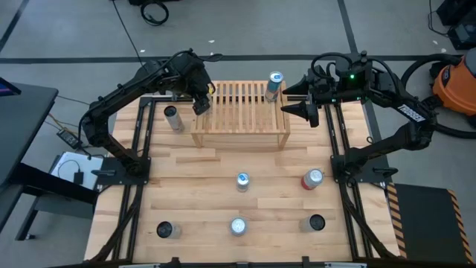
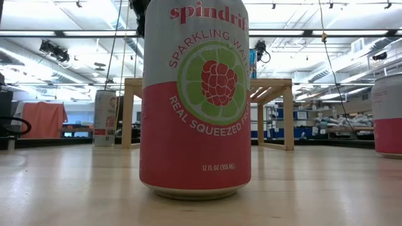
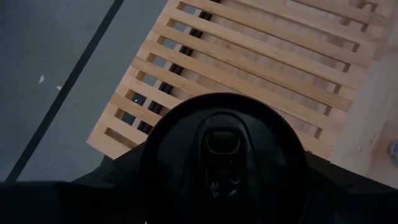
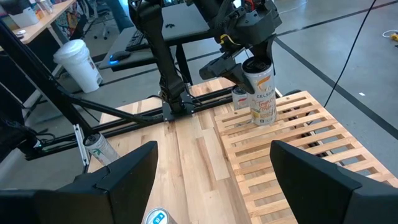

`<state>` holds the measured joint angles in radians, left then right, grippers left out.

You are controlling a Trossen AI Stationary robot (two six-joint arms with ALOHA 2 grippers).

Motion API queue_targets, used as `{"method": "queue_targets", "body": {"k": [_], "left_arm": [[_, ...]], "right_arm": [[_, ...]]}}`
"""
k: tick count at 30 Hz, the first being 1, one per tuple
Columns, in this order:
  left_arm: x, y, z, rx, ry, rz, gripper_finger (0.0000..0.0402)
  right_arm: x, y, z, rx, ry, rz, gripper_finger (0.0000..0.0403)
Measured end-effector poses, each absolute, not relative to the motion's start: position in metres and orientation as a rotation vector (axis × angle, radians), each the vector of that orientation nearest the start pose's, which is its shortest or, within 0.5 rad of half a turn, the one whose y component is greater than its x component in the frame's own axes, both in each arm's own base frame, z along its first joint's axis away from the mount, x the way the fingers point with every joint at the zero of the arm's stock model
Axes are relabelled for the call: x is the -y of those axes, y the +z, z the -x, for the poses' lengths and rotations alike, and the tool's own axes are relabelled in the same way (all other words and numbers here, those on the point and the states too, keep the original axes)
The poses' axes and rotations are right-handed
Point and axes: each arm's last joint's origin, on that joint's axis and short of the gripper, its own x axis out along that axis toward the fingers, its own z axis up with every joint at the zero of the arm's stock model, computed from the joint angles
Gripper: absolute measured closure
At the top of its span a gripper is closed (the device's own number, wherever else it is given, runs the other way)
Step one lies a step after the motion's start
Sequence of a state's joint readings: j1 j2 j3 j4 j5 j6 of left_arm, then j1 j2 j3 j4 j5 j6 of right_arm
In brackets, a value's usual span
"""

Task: Place canned beverage on shelf
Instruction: Put the left white and yellow soda can on the shelf

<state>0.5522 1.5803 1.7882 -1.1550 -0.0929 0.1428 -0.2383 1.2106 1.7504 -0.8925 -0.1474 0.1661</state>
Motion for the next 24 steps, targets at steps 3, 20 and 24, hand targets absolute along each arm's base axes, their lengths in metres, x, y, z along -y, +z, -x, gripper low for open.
{"method": "queue_targets", "body": {"k": [3, 20, 24], "left_arm": [[-0.1632, 0.3987, -0.2597, -0.970, 0.527, 0.090, 0.0111], [-0.1656, 0.4015, -0.2634, -0.919, 0.537, 0.077, 0.0111], [-0.1673, 0.4027, -0.2661, -0.891, 0.543, 0.069, 0.0111]], "right_arm": [[0.0423, 0.4947, -0.1922, -0.338, -0.118, -0.232, 0.0082], [0.0424, 0.4947, -0.1922, -0.338, -0.118, -0.232, 0.0082], [0.0423, 0.4947, -0.1922, -0.338, -0.118, -0.232, 0.0082]]}}
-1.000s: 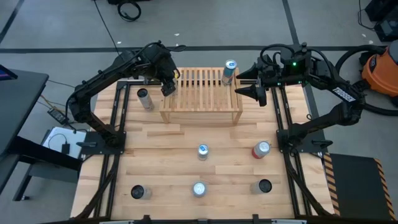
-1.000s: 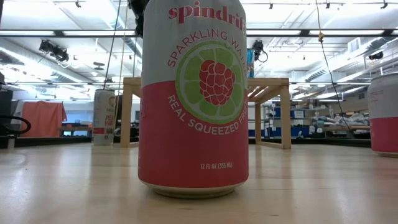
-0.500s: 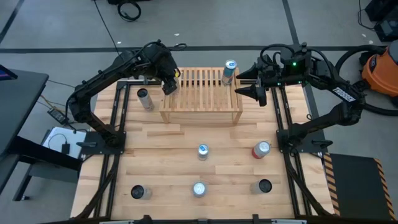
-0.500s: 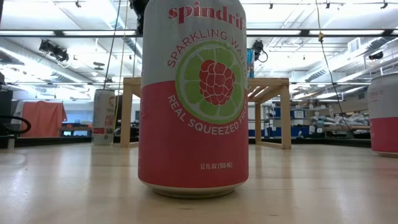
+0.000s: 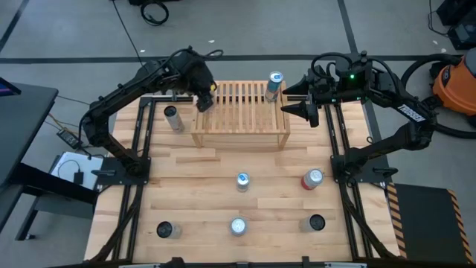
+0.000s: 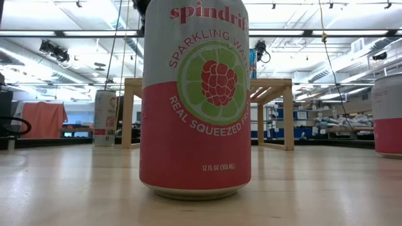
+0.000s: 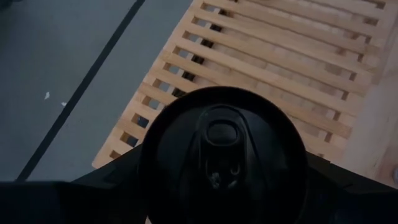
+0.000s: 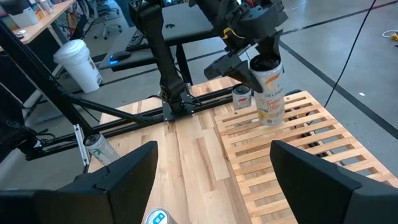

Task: Place canned beverage on shelf
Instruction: Put the left white and yellow soda can on the shelf

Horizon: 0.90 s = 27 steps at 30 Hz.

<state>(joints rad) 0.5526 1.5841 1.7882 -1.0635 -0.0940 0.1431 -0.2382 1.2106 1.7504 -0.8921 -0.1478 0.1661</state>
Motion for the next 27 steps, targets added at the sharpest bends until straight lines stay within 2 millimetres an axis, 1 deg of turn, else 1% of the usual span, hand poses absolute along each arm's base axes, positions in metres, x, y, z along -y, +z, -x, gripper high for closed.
{"method": "queue_targets", "body": {"k": [9, 18, 27], "left_arm": [[-0.1672, 0.4026, -0.2660, -0.892, 0.542, 0.070, 0.0111], [-0.1636, 0.3972, -0.2601, -0.970, 0.545, 0.128, 0.0111], [-0.1636, 0.3973, -0.2602, -0.965, 0.552, 0.139, 0.0111]], "right_arm": [[0.0424, 0.4947, -0.1922, -0.338, -0.118, -0.232, 0.0082], [0.0423, 0.4947, -0.1922, -0.338, -0.118, -0.232, 0.0082], [0.0423, 0.4947, -0.1922, -0.338, -0.118, -0.232, 0.0082]]}}
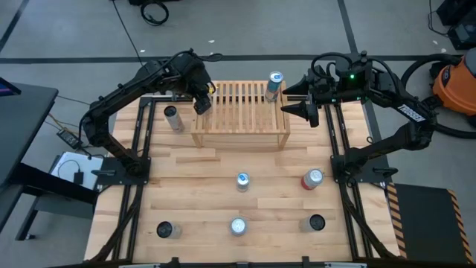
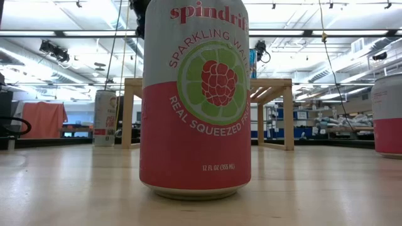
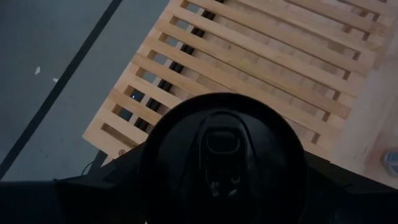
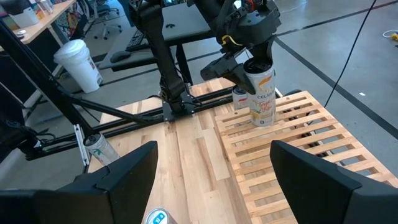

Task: Place canned beverage on shelf
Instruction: Put the left white and yellow soda can on the shelf

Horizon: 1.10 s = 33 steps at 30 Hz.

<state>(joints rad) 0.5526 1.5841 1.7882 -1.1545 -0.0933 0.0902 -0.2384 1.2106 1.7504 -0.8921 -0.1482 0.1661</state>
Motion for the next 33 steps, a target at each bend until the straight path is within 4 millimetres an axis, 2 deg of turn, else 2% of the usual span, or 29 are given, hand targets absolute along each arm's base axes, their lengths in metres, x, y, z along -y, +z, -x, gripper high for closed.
{"method": "queue_targets", "body": {"k": [9, 18, 27, 33], "left_arm": [[-0.1638, 0.3976, -0.2606, -0.960, 0.553, 0.139, 0.0107], [-0.1653, 0.4005, -0.2625, -0.927, 0.550, 0.107, 0.0048], [-0.1622, 0.4006, -0.2645, -0.927, 0.538, 0.098, 0.0044], [-0.1674, 0.4005, -0.2612, -0.927, 0.553, 0.109, 0.0044]], "right_arm": [[0.0423, 0.4947, -0.1922, -0.338, -0.118, -0.232, 0.0082], [0.0423, 0.4947, -0.1922, -0.338, -0.118, -0.232, 0.0082], [0.0423, 0.4947, -0.1922, -0.338, -0.117, -0.232, 0.0082], [0.0423, 0.4947, -0.1922, -0.338, -0.117, -0.232, 0.0082]]}}
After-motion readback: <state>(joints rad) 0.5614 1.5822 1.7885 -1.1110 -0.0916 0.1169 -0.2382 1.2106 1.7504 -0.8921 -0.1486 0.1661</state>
